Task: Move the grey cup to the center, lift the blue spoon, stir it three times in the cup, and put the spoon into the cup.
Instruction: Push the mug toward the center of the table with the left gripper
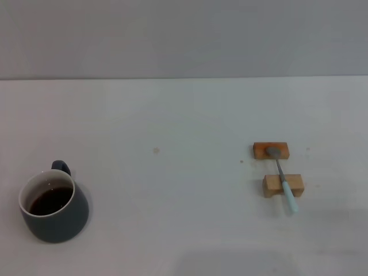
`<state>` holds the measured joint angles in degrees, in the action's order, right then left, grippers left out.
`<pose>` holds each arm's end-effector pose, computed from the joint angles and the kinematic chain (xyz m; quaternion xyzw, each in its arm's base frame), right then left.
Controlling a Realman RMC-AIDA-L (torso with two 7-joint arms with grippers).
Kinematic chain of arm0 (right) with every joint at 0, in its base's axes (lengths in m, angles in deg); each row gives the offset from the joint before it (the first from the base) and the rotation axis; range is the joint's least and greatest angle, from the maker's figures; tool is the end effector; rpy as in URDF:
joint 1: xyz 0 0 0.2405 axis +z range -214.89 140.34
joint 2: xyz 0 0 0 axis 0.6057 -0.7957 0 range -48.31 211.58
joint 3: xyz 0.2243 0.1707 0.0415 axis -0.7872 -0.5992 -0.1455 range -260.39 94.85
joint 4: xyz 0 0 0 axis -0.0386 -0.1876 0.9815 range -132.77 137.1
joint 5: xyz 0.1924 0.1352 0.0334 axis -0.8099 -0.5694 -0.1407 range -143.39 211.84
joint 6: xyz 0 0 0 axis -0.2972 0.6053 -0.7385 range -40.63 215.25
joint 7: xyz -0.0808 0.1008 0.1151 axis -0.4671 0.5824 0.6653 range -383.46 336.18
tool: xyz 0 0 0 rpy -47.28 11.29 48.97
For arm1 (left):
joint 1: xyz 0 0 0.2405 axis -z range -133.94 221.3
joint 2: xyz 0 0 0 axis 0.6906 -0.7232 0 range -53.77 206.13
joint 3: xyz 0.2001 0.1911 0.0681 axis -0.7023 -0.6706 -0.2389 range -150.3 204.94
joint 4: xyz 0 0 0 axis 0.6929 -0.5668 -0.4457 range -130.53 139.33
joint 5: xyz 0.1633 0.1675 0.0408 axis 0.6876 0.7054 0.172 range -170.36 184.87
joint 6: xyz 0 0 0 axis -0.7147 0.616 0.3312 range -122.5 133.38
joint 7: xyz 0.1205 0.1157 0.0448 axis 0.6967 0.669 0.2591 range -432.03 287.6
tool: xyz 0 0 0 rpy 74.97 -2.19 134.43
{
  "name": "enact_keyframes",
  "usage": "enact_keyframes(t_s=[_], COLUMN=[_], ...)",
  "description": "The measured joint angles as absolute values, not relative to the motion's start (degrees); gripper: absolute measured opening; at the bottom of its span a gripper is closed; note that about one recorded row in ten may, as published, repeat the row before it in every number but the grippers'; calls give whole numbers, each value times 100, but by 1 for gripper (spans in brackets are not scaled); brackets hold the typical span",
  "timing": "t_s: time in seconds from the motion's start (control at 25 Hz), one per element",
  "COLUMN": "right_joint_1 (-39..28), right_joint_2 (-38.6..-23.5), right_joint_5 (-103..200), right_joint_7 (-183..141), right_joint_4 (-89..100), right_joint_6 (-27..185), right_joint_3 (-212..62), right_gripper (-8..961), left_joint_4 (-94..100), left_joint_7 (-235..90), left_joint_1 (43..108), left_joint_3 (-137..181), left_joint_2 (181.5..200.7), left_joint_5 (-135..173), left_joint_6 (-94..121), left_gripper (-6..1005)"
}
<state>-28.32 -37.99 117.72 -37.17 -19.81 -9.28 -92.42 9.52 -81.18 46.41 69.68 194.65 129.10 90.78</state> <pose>0.3798 0.2411 -0.0332 -0.5632 0.1787 0.2849 0.7548 -0.4614 0.2066 0.0024 -0.6027 -0.2579 -0.2490 0.7129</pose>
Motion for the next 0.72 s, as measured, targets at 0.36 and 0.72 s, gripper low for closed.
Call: enact_keyframes(t_s=[0.36, 0.72], right_joint_1=[-2787, -2778], right_joint_2=[-3799, -3796], right_joint_5=[11772, 11772], right_joint_7=[-3717, -3717], right_joint_4=[-1981, -1981], right_joint_6=[-929, -928], right_joint_3=[-9243, -9244], right_gripper=[661, 661], left_joint_4=[959, 985], left_joint_7=[-8118, -8050], left_joint_1=[4641, 4607], left_joint_3=[6968, 6857], left_joint_2=[19465, 19465], left_joint_5=[12915, 12933], left_joint_6=[9078, 9097], left_gripper=[824, 799])
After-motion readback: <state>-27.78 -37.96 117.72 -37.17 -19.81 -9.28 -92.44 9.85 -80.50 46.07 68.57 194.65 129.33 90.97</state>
